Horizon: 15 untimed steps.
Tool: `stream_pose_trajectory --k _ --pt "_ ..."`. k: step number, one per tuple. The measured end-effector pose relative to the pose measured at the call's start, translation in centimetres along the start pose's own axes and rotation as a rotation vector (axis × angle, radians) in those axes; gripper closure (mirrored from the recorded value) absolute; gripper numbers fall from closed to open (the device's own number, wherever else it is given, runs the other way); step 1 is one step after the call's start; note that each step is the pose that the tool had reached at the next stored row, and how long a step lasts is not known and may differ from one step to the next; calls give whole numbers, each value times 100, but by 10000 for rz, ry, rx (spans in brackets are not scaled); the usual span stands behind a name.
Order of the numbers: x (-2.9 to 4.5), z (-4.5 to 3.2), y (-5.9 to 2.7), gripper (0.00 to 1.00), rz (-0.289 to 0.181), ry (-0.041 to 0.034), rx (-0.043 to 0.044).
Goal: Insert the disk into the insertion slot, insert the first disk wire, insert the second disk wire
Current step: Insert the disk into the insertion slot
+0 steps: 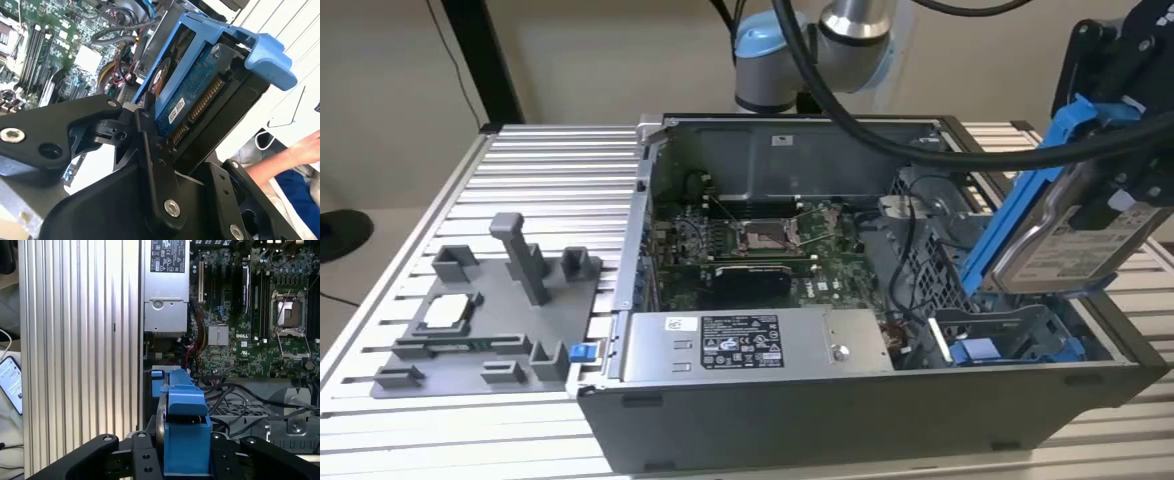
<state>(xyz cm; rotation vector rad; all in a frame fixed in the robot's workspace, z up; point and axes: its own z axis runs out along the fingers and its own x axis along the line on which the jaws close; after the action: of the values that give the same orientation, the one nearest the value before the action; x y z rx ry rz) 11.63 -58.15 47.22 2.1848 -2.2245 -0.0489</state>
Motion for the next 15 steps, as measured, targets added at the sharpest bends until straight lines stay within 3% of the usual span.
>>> stream_pose_trajectory --k 15 --pt "1 274 -42 100 -1 -22 0"
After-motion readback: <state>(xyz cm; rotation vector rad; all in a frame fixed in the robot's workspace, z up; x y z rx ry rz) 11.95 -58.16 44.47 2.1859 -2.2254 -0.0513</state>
